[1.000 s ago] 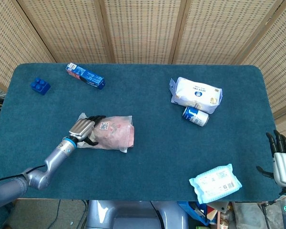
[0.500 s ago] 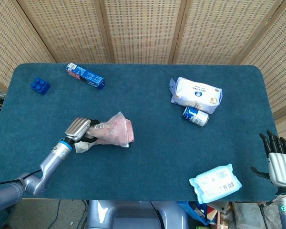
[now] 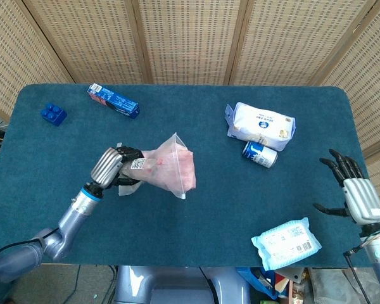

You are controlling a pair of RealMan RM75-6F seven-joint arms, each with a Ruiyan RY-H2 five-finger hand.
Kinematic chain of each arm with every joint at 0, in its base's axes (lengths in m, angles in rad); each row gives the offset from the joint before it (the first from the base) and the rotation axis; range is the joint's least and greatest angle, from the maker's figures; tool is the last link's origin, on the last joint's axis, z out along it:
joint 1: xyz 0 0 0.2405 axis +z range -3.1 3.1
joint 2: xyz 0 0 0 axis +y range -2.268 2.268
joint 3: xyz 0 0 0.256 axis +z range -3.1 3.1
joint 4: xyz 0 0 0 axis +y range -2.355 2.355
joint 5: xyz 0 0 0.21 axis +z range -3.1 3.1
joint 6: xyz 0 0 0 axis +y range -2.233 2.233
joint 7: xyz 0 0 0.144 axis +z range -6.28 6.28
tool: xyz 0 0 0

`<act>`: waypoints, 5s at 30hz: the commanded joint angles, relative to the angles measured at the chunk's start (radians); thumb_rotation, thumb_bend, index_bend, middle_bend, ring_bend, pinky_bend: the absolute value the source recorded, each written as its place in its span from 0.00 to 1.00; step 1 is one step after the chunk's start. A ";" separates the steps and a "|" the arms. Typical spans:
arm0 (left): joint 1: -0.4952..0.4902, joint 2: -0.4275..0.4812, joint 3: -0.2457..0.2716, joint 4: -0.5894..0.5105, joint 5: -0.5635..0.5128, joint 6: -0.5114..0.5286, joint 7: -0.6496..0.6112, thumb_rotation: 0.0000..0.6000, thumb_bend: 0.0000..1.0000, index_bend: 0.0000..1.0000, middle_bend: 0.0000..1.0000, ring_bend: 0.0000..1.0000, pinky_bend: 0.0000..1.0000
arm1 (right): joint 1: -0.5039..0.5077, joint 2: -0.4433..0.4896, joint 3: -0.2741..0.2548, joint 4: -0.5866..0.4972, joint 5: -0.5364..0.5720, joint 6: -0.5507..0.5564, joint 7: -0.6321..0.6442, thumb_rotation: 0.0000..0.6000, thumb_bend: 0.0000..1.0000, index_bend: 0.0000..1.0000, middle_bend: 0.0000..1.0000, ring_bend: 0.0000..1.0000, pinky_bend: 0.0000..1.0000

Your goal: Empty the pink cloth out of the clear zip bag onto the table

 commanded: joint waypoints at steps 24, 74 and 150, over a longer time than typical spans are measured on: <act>-0.152 -0.099 -0.081 -0.011 -0.066 -0.071 0.115 1.00 0.49 0.66 0.58 0.53 0.55 | 0.329 0.252 0.154 -0.331 0.206 -0.417 0.264 1.00 0.00 0.33 0.00 0.00 0.00; -0.268 -0.184 -0.091 0.048 -0.128 -0.119 0.105 1.00 0.49 0.66 0.58 0.53 0.55 | 0.411 0.115 0.159 -0.298 0.294 -0.443 0.087 1.00 0.00 0.33 0.00 0.00 0.00; -0.045 0.294 0.145 -0.337 -0.109 -0.203 0.329 1.00 0.18 0.00 0.00 0.00 0.00 | 0.544 -0.071 0.123 -0.392 0.355 -0.458 -0.185 1.00 0.86 0.69 0.00 0.00 0.00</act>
